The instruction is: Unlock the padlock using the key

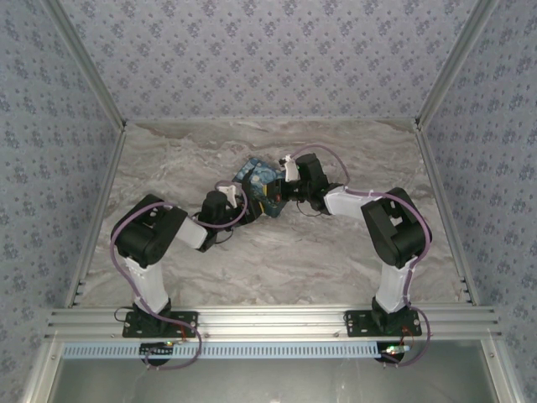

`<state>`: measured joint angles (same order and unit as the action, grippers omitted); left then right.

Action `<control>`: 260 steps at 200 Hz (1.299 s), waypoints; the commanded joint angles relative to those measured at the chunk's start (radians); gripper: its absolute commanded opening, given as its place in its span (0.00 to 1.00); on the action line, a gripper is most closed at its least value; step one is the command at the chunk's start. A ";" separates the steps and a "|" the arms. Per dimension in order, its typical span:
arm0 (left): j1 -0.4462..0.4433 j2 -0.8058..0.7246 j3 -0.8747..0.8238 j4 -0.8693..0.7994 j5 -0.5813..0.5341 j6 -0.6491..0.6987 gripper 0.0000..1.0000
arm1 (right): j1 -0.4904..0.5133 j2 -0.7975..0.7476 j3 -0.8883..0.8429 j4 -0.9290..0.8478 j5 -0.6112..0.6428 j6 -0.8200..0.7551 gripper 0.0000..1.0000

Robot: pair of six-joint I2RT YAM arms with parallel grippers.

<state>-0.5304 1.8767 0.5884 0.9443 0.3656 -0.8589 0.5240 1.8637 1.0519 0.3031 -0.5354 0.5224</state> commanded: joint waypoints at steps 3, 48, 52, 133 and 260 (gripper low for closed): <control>-0.003 0.025 0.029 0.060 -0.055 -0.043 0.42 | 0.017 0.013 -0.016 -0.118 -0.020 -0.015 0.00; -0.003 0.025 0.034 0.049 -0.056 -0.045 0.35 | 0.018 0.009 -0.016 -0.114 -0.021 -0.016 0.00; -0.003 0.025 0.033 0.048 -0.055 -0.044 0.34 | 0.017 0.008 -0.017 -0.114 -0.019 -0.017 0.00; -0.021 -0.025 0.032 0.010 -0.051 -0.032 0.31 | -0.001 -0.158 -0.072 -0.068 0.004 -0.092 0.00; -0.075 -0.111 0.054 -0.072 -0.072 -0.148 0.32 | 0.070 -0.419 -0.505 0.037 0.093 -0.300 0.00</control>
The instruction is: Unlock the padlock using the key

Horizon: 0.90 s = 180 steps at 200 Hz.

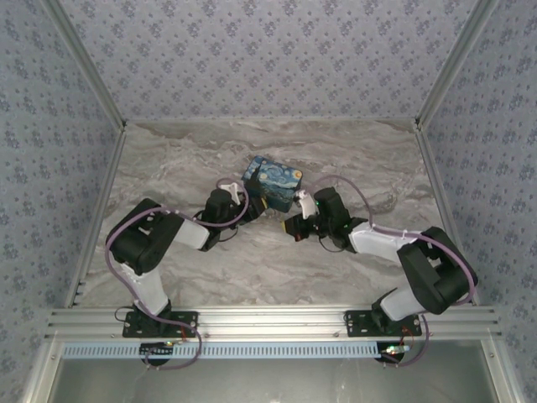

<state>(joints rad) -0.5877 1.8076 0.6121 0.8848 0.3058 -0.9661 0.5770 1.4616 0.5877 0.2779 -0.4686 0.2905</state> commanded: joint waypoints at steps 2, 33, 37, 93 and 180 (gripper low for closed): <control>-0.018 -0.042 0.030 -0.013 -0.011 -0.043 0.32 | 0.017 -0.016 -0.045 0.068 0.028 -0.067 0.00; -0.025 -0.044 0.032 -0.063 -0.045 -0.011 0.33 | 0.001 -0.016 -0.082 0.109 0.046 -0.046 0.00; -0.025 -0.045 0.031 -0.068 -0.050 -0.006 0.34 | 0.000 -0.016 -0.081 0.107 0.048 -0.047 0.00; -0.011 -0.121 0.021 -0.199 -0.109 0.141 0.42 | -0.078 -0.042 -0.012 0.086 -0.066 -0.003 0.00; 0.095 -0.302 0.009 -0.399 -0.122 0.321 0.74 | -0.155 0.246 0.394 -0.041 -0.137 0.100 0.00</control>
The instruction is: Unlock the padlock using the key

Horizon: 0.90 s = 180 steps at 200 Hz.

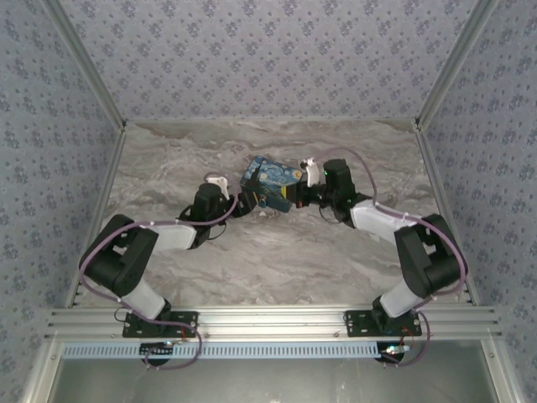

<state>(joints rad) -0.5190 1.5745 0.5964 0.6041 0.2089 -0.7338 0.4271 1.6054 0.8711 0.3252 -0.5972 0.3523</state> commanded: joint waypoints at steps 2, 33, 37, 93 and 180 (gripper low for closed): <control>0.031 -0.072 0.028 -0.130 -0.030 0.092 0.75 | -0.006 0.113 0.122 -0.091 -0.009 0.041 0.00; 0.107 -0.078 0.107 -0.265 -0.025 0.137 0.95 | -0.005 0.244 0.243 -0.124 -0.012 0.089 0.00; 0.115 -0.068 0.121 -0.275 -0.014 0.145 0.97 | -0.004 0.252 0.249 -0.126 -0.007 0.093 0.00; 0.155 0.134 0.293 -0.307 0.117 0.199 0.99 | -0.004 0.321 0.274 -0.181 0.013 0.118 0.00; 0.125 0.276 0.346 -0.351 0.098 0.247 0.91 | 0.011 0.337 0.239 -0.265 0.055 0.114 0.00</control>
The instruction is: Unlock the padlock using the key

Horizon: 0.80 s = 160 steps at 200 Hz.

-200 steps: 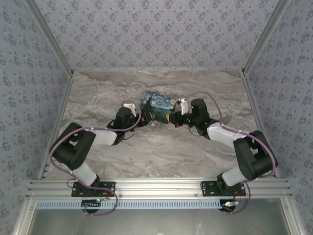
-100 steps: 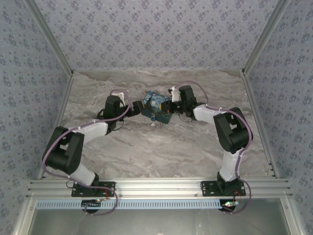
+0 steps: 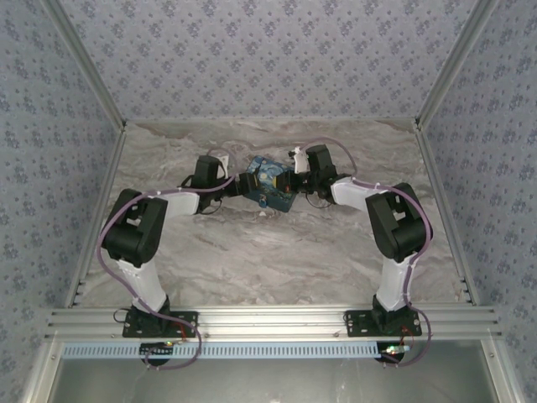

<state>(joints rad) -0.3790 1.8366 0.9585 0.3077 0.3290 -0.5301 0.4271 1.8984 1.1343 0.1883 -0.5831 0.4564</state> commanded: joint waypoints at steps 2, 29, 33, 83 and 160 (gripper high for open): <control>-0.016 0.013 -0.020 -0.055 -0.022 0.044 0.90 | 0.011 0.045 -0.026 -0.128 0.041 0.011 0.00; -0.026 -0.009 -0.071 -0.052 -0.031 0.044 0.88 | 0.028 0.036 -0.056 -0.115 0.037 0.027 0.00; -0.027 -0.013 -0.079 -0.052 -0.031 0.043 0.88 | 0.030 0.033 -0.061 -0.112 0.037 0.030 0.00; -0.052 -0.082 -0.181 -0.043 -0.043 0.029 0.87 | 0.054 -0.009 -0.117 -0.095 0.034 0.051 0.00; -0.086 -0.240 -0.310 -0.052 -0.086 -0.012 0.86 | 0.138 -0.095 -0.245 -0.044 0.072 0.117 0.00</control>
<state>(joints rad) -0.4419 1.6402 0.7120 0.3717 0.2722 -0.5385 0.5259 1.7866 0.9718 0.2604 -0.5346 0.5201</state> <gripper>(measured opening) 0.863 0.065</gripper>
